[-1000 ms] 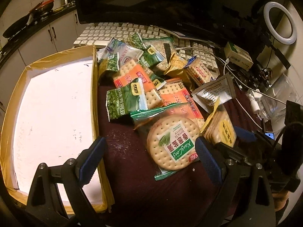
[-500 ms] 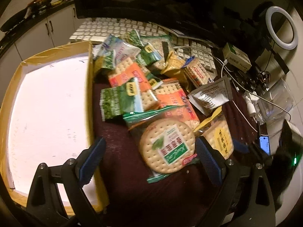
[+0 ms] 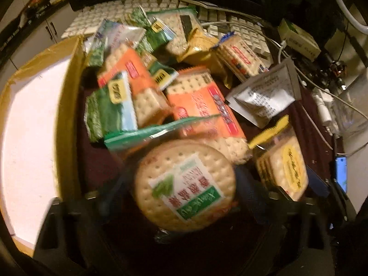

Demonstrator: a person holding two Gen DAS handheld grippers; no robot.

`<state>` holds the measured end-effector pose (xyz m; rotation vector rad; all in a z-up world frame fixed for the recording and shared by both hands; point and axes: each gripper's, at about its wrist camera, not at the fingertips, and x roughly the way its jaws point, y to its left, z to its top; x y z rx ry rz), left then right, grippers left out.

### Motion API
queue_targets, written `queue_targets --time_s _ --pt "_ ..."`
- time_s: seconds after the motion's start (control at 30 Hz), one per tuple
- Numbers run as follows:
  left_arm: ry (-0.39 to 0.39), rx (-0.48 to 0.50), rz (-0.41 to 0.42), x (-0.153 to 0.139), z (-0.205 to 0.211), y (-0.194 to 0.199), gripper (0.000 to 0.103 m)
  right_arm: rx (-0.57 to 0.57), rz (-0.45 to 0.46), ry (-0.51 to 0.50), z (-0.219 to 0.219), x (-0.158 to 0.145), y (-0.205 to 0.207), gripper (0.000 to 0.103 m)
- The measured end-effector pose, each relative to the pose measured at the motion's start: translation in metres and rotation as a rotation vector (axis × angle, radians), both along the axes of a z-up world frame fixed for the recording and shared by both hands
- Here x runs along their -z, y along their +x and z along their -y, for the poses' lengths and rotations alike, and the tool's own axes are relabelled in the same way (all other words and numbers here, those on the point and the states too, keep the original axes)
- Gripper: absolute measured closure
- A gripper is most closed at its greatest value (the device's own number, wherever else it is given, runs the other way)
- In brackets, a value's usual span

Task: Organize snacks
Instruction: 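Carry both cracker packs into the tray and open both tools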

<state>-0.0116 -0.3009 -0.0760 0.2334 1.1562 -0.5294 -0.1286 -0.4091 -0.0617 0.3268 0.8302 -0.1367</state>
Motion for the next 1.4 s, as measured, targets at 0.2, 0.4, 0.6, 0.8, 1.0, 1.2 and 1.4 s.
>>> queue_targets --time_s 0.2,0.4,0.6,0.8,1.0,1.2,1.4 --pt "-0.034 0.029 0.008 -0.011 -0.012 -0.013 0.027 0.000 0.021 -0.005 -0.002 -0.003 -0.004 0.033" --pt "-0.136 0.076 -0.029 -0.037 -0.032 -0.021 0.027 0.010 0.115 0.065 -0.002 -0.015 -0.019 0.033" --pt "-0.271 0.064 -0.015 -0.075 -0.069 -0.025 0.027 -0.030 0.185 0.070 -0.023 -0.042 -0.016 0.033" --pt "-0.298 -0.077 0.054 -0.103 -0.143 -0.007 0.027 -0.184 0.250 0.121 -0.068 -0.065 0.015 0.033" --pt "-0.246 -0.253 0.088 -0.089 -0.209 0.020 0.027 -0.353 0.231 0.124 -0.136 -0.069 0.069 0.033" --pt "-0.197 -0.360 0.054 -0.055 -0.248 0.040 0.027 -0.417 0.105 0.064 -0.191 -0.040 0.114 0.033" --pt "-0.171 -0.383 0.012 -0.034 -0.262 0.051 0.027 -0.428 0.030 -0.041 -0.216 -0.019 0.125 0.033"
